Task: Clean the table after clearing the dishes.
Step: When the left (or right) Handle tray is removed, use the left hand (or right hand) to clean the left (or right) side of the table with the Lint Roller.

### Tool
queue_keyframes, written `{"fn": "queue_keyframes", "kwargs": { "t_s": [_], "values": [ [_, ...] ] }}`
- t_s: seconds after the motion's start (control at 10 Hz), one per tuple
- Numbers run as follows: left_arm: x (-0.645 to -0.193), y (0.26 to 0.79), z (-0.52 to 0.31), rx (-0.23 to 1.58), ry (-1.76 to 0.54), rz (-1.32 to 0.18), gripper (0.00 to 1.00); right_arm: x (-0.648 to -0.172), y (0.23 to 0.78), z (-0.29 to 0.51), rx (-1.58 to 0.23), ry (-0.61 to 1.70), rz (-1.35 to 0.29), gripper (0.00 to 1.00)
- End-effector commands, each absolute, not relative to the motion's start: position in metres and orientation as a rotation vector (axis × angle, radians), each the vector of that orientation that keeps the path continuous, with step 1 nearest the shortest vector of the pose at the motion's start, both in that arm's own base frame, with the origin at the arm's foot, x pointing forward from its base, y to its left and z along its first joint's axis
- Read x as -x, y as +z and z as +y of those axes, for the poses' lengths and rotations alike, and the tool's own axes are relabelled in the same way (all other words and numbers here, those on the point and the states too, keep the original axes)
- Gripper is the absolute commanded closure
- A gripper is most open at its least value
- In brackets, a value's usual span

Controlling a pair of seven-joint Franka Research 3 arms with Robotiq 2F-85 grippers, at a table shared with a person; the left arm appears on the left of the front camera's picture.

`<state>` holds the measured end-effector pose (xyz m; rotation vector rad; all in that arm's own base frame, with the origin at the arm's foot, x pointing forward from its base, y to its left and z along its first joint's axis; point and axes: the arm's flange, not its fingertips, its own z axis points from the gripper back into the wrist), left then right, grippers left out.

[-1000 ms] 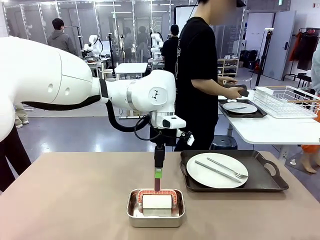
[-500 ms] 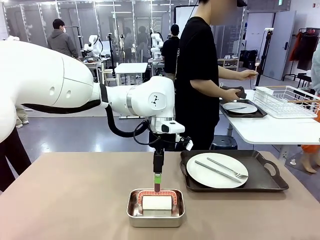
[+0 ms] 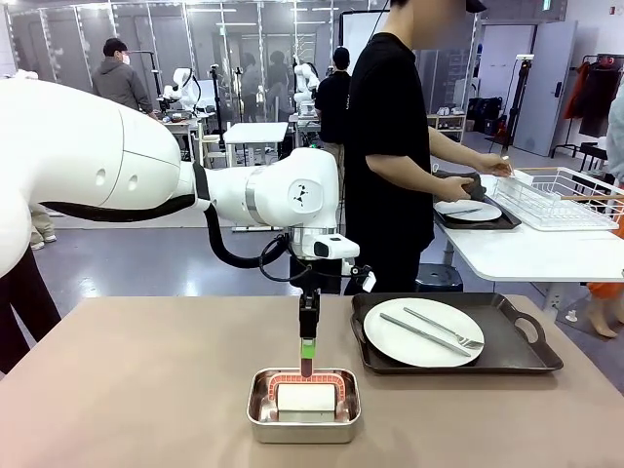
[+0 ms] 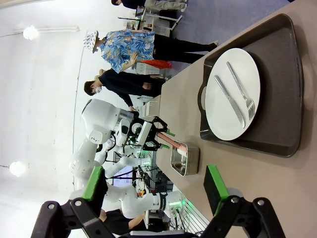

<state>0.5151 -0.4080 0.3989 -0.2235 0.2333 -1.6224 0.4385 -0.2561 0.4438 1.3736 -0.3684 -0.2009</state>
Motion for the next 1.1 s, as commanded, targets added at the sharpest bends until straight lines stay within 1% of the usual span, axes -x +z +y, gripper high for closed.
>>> {"fn": "queue_keyframes", "kwargs": {
  "t_s": [0.0,0.1,0.2,0.4,0.6,0.7,0.9,1.0],
  "values": [
    [-0.51,0.4,-0.403,0.255,-1.614,0.225,0.72,-0.437,0.447,-0.255,-1.373,-0.196,-0.374,0.0],
    [-0.51,0.4,-0.403,0.257,-1.614,0.226,0.76,-0.437,0.447,-0.255,-1.373,-0.196,-0.374,0.0],
    [-0.511,0.4,-0.403,0.258,-1.61,0.237,0.91,-0.437,0.447,-0.255,-1.373,-0.196,-0.374,0.0],
    [-0.514,0.4,-0.402,0.273,-1.592,0.253,1.0,-0.437,0.447,-0.255,-1.373,-0.196,-0.374,0.0],
    [-0.514,0.404,-0.399,0.281,-1.56,0.275,1.0,-0.437,0.447,-0.255,-1.373,-0.196,-0.374,0.0],
    [-0.512,0.414,-0.399,0.276,-1.548,0.282,0.98,-0.437,0.447,-0.255,-1.373,-0.196,-0.374,0.0],
    [-0.5,0.46,-0.394,0.243,-1.463,0.258,1.0,-0.437,0.447,-0.255,-1.373,-0.196,-0.374,0.0],
    [-0.49,0.486,-0.385,0.18,-1.367,0.231,1.0,-0.437,0.447,-0.255,-1.373,-0.196,-0.374,0.0]
  ]
}}
